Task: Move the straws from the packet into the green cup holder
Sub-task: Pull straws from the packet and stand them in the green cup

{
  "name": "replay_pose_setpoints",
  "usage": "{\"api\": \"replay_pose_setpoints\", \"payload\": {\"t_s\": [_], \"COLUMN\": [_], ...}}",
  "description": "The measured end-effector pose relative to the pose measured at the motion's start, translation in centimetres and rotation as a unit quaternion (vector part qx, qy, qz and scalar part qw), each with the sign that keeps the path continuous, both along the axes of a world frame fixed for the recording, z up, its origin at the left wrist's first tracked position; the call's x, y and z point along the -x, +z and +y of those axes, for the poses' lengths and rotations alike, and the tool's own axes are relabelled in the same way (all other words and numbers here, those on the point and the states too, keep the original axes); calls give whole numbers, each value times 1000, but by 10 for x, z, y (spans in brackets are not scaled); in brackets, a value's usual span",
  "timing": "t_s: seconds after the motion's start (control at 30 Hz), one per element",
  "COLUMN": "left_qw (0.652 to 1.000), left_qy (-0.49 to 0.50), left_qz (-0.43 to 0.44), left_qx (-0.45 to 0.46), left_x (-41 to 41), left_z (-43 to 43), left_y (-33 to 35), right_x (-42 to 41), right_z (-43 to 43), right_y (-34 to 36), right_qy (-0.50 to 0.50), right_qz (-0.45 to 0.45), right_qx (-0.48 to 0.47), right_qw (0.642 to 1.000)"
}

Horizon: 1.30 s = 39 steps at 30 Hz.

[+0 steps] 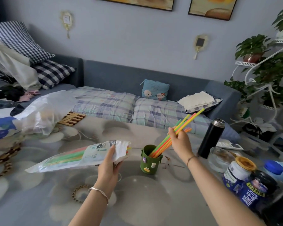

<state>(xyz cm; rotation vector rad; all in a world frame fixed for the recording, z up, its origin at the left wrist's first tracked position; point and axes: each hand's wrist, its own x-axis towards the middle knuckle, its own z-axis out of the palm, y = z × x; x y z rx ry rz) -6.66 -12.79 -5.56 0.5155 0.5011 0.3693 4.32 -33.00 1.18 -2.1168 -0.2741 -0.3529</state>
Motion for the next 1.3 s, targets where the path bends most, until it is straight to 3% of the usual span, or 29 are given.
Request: {"api": "replay_pose_setpoints", "payload": {"t_s": [0.3,0.67,0.93,1.03,1.23,1.3], "left_qw": [1000,1000,999,999,985,966], "left_qy": [-10,-19,-23,-22,-10,-13], "left_qz": [-13,-21,-12,-6,3,-4], "left_qx": [-13,-12,-33,-46,-175,-257], "left_x": [-4,-1,14,25,50,59], "left_z": [-4,-12,-16,-18,-30,-34], "left_y": [-6,3,14,26,55,65], "right_x": [-14,-1,23,50,106,116], "right_z": [10,12,14,33,76,86], "right_y": [-49,-49,-39,-30,-18,-16], "right_qy": [-15,-17,-20,17,100,112], "right_qz": [90,106,227,269,411,394], "right_qx": [56,-93,-213,-307,-549,-591], "right_qw": [994,990,950,913,721,695]}}
